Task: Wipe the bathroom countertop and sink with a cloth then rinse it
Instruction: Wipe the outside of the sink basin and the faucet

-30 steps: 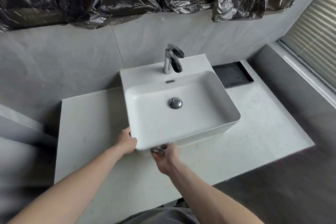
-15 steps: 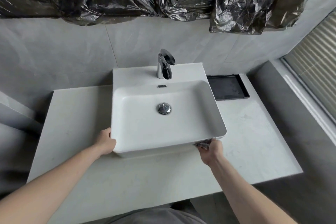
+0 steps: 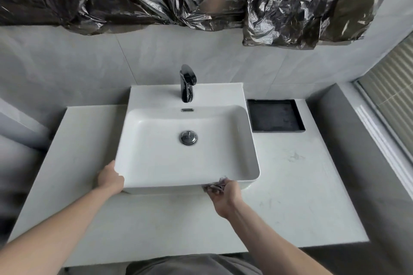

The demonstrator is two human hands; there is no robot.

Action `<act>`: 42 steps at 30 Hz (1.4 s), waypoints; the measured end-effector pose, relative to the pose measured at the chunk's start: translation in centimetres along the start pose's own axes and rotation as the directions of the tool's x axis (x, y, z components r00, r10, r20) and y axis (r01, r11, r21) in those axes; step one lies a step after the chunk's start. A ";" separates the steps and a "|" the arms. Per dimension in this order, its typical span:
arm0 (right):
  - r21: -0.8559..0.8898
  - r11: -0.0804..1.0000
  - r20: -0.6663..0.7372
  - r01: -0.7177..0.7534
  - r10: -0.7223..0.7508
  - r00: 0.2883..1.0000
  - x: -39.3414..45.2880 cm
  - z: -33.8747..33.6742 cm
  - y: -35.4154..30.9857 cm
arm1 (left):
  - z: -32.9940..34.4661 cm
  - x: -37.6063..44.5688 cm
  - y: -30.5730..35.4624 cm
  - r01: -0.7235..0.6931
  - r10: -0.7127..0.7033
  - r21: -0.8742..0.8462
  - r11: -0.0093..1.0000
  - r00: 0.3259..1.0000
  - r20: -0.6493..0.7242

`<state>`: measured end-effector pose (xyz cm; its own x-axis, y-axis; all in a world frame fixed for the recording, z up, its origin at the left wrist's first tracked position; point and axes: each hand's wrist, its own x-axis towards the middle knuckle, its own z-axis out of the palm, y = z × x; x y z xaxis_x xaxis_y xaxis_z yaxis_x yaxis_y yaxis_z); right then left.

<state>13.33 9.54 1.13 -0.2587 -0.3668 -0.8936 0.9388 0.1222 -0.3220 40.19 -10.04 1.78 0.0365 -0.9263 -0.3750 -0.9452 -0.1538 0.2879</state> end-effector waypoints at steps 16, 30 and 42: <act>-0.745 0.350 0.356 0.568 -0.512 0.782 2.8 -6.8 -10.3 | 2.4 -4.0 1.5 0.189 -0.189 0.040 0.981 0.982 0.005; -0.828 -0.019 0.512 0.560 -0.431 0.743 3.7 -8.0 -11.5 | -0.3 -1.2 1.1 0.094 -0.122 0.369 0.925 0.991 0.054; -0.882 0.013 0.416 0.471 -0.449 0.791 8.1 0.8 -18.2 | -1.2 0.8 3.2 0.192 -0.238 0.527 0.828 0.971 0.020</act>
<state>-5.68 3.62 0.02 -0.5314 -0.7284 -0.4325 -0.3100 0.6423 -0.7009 37.65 -11.72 3.47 0.2538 -0.8560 -0.4504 -0.9465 -0.1237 -0.2981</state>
